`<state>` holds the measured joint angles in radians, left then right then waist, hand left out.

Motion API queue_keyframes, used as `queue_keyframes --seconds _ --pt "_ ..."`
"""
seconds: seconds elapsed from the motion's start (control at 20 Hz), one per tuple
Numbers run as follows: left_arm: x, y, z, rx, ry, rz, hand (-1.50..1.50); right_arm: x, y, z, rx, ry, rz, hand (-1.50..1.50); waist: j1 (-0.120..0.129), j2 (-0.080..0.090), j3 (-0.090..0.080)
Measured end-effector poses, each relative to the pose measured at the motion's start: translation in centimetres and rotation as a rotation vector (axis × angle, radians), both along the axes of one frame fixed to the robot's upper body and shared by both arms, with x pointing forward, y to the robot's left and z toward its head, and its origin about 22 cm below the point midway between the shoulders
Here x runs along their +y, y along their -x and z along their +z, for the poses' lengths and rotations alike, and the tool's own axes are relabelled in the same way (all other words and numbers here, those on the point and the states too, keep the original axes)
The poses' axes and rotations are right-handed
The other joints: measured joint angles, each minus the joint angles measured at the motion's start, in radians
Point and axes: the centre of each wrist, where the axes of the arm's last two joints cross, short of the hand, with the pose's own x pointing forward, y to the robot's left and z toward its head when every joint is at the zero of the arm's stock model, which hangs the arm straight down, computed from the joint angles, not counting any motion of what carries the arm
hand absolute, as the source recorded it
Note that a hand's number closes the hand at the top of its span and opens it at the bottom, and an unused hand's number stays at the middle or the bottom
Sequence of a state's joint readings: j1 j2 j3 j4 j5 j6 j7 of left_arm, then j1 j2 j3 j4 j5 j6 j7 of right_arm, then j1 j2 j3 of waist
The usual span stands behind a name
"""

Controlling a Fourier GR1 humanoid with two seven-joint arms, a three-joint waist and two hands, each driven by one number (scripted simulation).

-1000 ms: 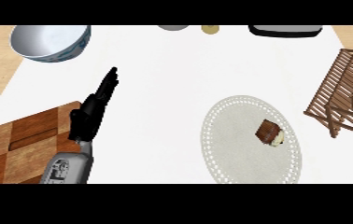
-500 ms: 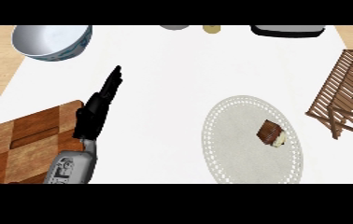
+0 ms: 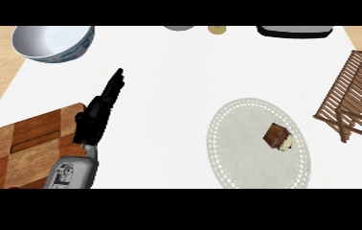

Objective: Pick the tomato from the placemat and place it in the tiered shelf

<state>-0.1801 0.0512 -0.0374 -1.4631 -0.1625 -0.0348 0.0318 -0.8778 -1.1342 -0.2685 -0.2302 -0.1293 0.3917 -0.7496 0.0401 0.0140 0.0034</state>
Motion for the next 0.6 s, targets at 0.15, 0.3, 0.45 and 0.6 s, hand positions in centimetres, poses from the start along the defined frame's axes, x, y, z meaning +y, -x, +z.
queue_keyframes --seconds 0.15,0.3,0.45,0.6 --pt "0.0 -0.2 0.2 0.003 0.002 0.003 0.00 0.2 -0.2 0.8 0.017 -0.020 0.033 -1.50 0.000 0.000 0.000" --pt "0.5 0.0 0.1 -0.003 -0.007 0.003 0.00 0.1 -0.1 1.4 0.027 -0.053 0.055 -1.50 -0.002 -0.001 0.000" --pt "0.0 -0.1 0.1 -0.002 0.001 0.001 0.00 -0.3 0.3 2.6 0.010 -0.131 0.063 -1.50 -0.003 0.000 0.000" --pt "-0.2 -0.3 0.2 -0.001 0.000 -0.004 0.00 -1.0 1.4 4.2 -0.010 -0.246 0.073 -1.50 -0.002 0.001 0.000"
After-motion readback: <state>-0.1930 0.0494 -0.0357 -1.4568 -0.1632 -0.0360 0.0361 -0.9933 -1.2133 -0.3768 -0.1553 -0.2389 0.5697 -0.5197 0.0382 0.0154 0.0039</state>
